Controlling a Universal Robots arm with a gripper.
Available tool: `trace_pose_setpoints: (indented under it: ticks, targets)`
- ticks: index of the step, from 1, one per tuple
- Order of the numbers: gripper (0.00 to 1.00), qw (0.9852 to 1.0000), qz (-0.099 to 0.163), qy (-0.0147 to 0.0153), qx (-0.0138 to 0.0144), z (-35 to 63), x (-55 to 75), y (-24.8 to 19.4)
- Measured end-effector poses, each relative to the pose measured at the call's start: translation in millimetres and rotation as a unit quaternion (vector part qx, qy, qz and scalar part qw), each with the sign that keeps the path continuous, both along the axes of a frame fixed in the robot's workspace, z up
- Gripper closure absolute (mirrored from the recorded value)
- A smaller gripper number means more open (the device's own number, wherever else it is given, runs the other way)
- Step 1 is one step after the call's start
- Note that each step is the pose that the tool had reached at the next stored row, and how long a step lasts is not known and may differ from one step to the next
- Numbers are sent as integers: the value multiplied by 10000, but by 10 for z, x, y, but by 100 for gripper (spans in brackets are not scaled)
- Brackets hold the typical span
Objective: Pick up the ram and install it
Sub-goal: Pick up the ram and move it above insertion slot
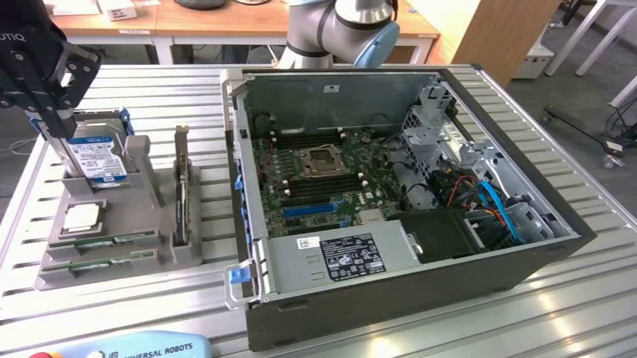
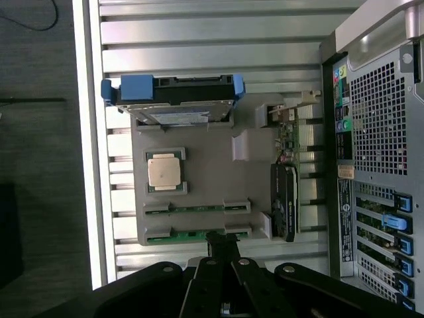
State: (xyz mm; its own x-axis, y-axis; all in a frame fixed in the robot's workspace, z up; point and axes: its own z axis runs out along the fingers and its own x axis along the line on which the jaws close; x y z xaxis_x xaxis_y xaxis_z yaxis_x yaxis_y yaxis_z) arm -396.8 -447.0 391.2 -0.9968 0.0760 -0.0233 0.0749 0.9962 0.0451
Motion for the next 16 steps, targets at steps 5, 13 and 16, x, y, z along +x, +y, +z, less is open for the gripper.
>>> trace_pose_setpoints:
  ticks: [5, 13, 16]
  targets:
    - [90, 10000, 0, 0, 0, 0, 0, 0]
    - [90, 10000, 98, 0, 0, 0, 0, 0]
    - [90, 9994, 344, 0, 0, -1, 0, 0]
